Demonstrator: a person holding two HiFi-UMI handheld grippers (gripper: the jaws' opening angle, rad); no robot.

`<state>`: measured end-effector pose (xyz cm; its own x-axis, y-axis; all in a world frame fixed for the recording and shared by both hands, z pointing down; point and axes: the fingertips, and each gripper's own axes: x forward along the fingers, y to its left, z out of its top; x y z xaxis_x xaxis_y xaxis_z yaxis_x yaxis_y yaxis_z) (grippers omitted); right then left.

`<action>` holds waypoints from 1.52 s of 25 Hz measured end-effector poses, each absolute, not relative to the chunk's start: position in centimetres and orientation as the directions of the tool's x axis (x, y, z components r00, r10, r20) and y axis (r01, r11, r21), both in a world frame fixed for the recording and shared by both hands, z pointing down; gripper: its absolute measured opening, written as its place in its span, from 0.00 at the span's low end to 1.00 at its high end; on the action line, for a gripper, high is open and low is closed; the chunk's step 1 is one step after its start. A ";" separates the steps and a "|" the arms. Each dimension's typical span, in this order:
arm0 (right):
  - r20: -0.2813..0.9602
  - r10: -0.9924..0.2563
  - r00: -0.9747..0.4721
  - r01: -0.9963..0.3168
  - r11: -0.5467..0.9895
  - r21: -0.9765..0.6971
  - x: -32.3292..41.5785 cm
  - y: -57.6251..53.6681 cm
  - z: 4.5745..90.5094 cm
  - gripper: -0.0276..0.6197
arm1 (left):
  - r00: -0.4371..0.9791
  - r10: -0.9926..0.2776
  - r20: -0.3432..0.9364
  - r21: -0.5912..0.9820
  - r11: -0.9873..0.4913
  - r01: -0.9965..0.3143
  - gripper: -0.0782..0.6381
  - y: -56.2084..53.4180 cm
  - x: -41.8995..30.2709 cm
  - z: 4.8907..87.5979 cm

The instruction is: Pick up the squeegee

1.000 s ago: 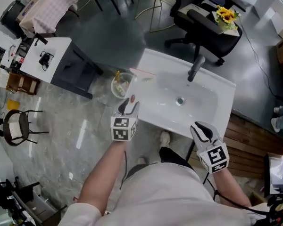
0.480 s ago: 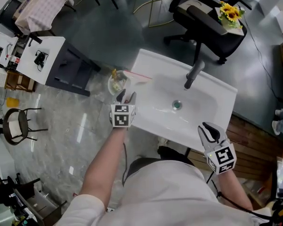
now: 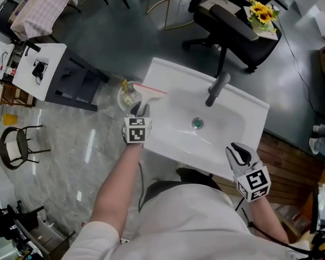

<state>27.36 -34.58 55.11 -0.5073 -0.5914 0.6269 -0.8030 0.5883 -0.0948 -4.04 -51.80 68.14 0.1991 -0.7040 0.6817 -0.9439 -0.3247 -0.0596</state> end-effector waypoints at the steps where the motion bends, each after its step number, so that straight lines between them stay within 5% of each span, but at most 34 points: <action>1: 0.629 -0.590 -0.506 -0.804 0.587 -0.096 27.5 -34.6 55.2 0.14 | 0.195 -0.705 0.681 -0.062 -0.322 -0.945 0.26 -51.8 -4.1 68.2; 18: 0.626 -0.586 -0.515 -0.794 0.601 -0.092 25.8 -34.2 55.3 0.14 | 0.224 -0.737 0.638 -0.033 -0.317 -0.948 0.26 -50.7 -4.1 64.5; 38: 0.561 -0.622 -0.546 -0.779 0.624 -0.066 15.6 -27.5 52.4 0.14 | 0.347 -0.766 0.541 0.064 -0.373 -0.925 0.26 -39.5 -9.2 54.2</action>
